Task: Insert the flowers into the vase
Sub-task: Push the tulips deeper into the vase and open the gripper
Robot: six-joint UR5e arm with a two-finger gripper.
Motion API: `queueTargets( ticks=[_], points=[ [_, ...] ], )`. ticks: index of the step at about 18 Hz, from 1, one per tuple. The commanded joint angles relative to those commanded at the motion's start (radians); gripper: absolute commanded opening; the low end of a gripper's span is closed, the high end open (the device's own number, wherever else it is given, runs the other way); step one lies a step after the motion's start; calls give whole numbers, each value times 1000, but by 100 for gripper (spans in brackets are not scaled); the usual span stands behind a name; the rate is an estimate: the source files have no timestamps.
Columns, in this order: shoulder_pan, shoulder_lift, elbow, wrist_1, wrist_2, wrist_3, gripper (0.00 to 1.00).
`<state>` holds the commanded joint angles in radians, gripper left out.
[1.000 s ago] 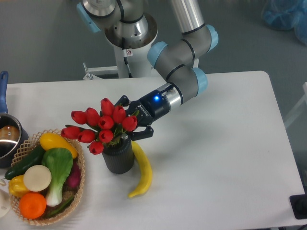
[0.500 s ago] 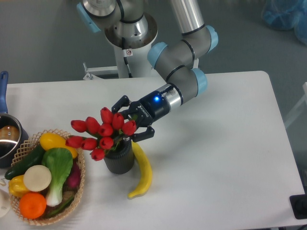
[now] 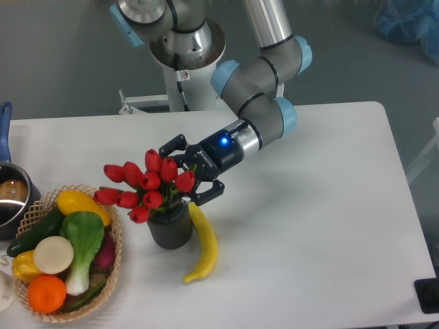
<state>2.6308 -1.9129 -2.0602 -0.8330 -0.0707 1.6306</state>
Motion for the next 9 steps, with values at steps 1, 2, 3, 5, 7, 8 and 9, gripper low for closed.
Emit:
queueTargets(
  ticks=[1, 2, 3, 5, 7, 8, 9],
  points=[
    [0, 0, 5, 0, 26, 0, 100],
    [6, 3, 6, 0, 60, 0, 100],
    [8, 8, 8, 0, 92, -2, 100],
    [14, 20, 6, 0, 117, -3, 100],
    [17, 26, 8, 0, 123, -5, 100],
    [20, 31, 11, 0, 150, -12, 100],
    [29, 40, 12, 0, 193, -14, 100]
  ],
)
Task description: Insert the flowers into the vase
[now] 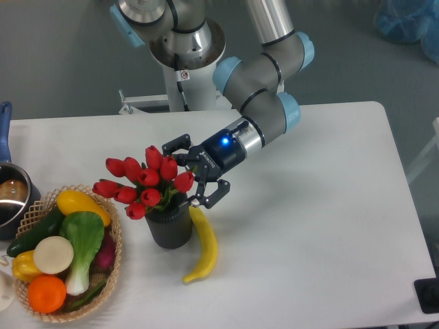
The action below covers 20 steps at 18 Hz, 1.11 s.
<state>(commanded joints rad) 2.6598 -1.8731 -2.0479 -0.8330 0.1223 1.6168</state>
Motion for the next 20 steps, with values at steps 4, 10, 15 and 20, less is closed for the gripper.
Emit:
queueTargets(
  ticks=[4, 10, 15, 20],
  points=[
    [18, 41, 23, -2, 129, -38, 100],
    [66, 153, 46, -3, 258, -64, 100],
    [212, 290, -4, -8, 403, -91, 100],
    [256, 356, 28, -11, 624, -97, 100]
  ],
)
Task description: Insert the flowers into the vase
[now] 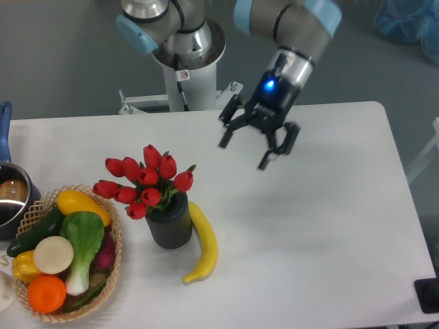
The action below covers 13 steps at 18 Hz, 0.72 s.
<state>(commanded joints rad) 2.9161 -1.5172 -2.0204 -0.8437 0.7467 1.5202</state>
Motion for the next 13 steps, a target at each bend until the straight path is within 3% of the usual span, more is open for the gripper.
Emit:
queueTargets(
  ticks=[5, 7, 11, 13],
  points=[
    [-3, 64, 25, -43, 313, 11, 100],
    [-6, 72, 46, -60, 371, 34, 100],
    [0, 81, 94, -193, 497, 225, 100],
    [5, 83, 94, -204, 510, 306, 100]
  ],
)
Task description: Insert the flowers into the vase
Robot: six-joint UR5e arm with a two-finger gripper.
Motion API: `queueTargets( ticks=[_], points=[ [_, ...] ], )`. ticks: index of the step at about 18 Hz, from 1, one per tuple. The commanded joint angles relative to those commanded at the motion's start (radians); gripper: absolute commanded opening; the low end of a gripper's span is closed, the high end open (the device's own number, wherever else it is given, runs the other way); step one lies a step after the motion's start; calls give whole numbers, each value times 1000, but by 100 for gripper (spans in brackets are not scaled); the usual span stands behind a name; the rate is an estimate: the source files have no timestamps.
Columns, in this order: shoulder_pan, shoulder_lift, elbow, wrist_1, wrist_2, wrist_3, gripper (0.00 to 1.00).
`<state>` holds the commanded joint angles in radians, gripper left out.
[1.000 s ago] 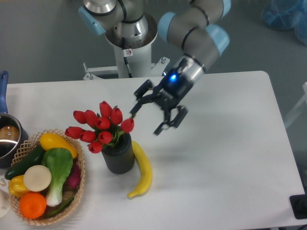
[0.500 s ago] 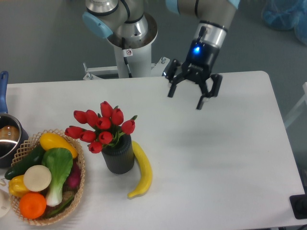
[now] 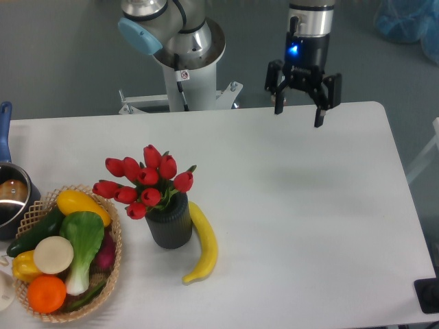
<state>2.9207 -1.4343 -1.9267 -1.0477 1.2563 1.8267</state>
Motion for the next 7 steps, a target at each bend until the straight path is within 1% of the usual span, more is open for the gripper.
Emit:
queueTargets(
  ticks=[7],
  points=[
    [2, -3, 5, 2, 0, 9, 100]
  ],
)
